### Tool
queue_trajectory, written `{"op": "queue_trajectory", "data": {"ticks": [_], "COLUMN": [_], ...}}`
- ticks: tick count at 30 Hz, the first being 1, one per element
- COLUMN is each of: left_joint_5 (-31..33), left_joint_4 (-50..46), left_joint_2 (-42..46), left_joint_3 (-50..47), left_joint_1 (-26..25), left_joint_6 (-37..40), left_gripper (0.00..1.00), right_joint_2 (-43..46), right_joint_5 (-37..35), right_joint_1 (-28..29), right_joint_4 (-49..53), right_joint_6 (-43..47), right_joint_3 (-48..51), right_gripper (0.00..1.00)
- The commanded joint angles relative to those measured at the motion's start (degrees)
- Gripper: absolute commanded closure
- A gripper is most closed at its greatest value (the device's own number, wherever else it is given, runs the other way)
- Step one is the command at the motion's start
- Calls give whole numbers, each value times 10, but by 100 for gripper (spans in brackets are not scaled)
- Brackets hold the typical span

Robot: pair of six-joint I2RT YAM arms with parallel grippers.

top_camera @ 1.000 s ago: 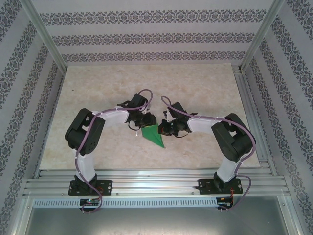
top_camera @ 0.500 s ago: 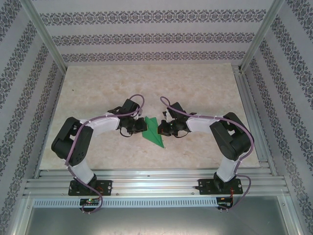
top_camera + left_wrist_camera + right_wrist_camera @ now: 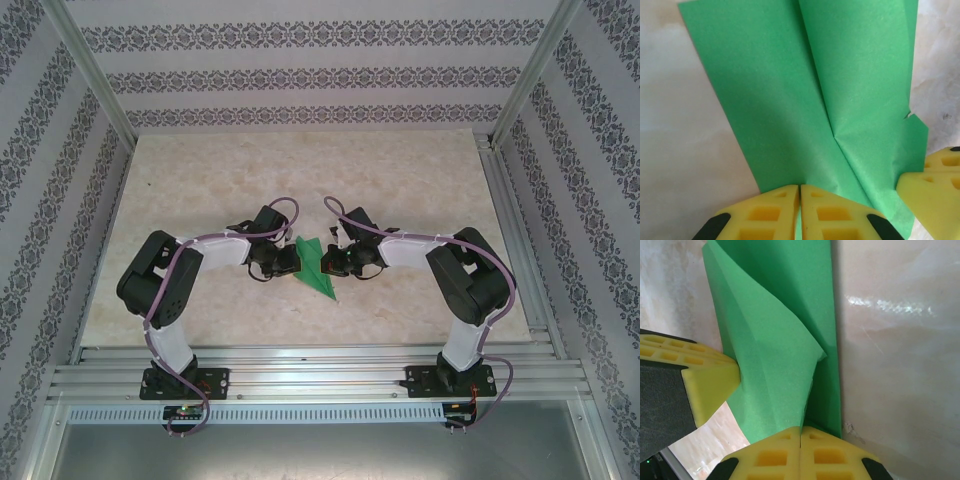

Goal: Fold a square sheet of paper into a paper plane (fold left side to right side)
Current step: Fourth fold the wing at the center of the table.

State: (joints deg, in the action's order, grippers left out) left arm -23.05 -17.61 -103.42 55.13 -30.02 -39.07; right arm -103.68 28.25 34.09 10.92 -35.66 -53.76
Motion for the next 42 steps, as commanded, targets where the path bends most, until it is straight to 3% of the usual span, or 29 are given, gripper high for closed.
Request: {"op": "queue_trajectory", "data": {"ticks": [1,12,22,30,42], "left_joint_5": [35,50,19,-60,-8], "left_joint_4": [-5,-36,-57,43,34], "left_joint_2": [-32,-21,67,28,-23], "left_joint_3": [0,12,37,9,-17], "left_joint_1": [3,3,5,-12,-18], "left_joint_6": [17,31,26,-23,-9], "left_gripper": [88,87,82,89,91], "right_joint_2": [-3,26,10,10,15], "right_joint_5": [5,6,11,11,11], "right_joint_1": [0,-7,-6,-6,-6], "right_joint_4": [4,19,-2,-4,4], "right_joint_6": [20,24,14,12,14], "right_joint_3": [-13,-13,0,1,-7], "right_gripper": [96,96,96,96,96]}}
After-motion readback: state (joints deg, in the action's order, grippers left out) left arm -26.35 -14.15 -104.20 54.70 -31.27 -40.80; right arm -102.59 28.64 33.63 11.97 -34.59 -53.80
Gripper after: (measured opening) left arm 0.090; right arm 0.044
